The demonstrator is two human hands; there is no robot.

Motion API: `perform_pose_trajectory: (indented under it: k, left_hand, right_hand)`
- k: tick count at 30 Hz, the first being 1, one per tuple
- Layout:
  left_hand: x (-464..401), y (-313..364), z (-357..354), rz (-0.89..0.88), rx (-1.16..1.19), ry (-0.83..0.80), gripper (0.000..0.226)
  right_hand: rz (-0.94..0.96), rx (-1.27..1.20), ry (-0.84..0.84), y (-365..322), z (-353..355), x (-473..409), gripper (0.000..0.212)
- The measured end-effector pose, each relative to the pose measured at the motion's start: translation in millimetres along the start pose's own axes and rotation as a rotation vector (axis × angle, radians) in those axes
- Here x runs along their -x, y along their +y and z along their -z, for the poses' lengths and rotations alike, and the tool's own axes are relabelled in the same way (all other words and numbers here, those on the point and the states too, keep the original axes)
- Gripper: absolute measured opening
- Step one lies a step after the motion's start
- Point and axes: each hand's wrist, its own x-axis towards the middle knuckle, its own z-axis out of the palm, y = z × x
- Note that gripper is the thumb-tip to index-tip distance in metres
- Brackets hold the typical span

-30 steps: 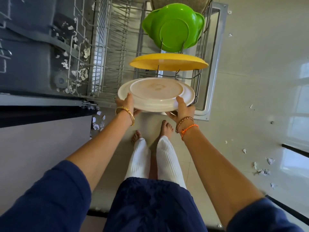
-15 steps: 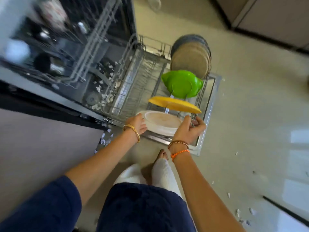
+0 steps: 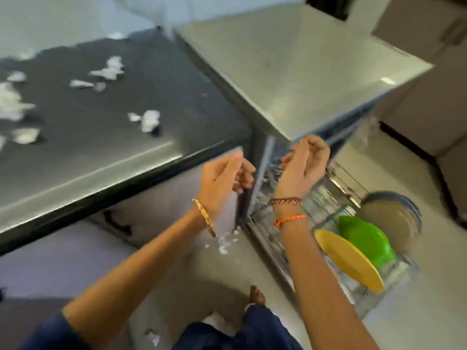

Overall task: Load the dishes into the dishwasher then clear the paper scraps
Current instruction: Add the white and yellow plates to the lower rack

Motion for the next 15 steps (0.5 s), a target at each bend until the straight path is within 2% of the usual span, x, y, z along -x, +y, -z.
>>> perform_pose_trajectory:
  k: [2, 6, 9, 12, 15]
  left_hand:
    - [0, 17, 19, -0.061, -0.042, 0.044, 0.037]
    - [19, 38, 140, -0.163, 0.022, 0.664, 0.020]
    - [33, 36, 217, -0.149, 0.168, 1.051, 0.015]
    - [38, 34, 279, -0.122, 0.235, 1.237, 0.006]
    - [32, 35, 332, -0.131, 0.265, 1.401, 0.021]
  right_hand:
    - [0.043, -0.014, -0.072, -9, -27, 10, 0.007]
    - [-0.148, 0.008, -0.512, 12, -123, 94, 0.023]
    - [-0.307, 0.070, -0.734, 30, -178, 146, 0.023]
    - [-0.559, 0.129, -0.863, 52, -220, 186, 0.017]
    - [-0.774, 0.151, -0.976, 76, -265, 215, 0.010]
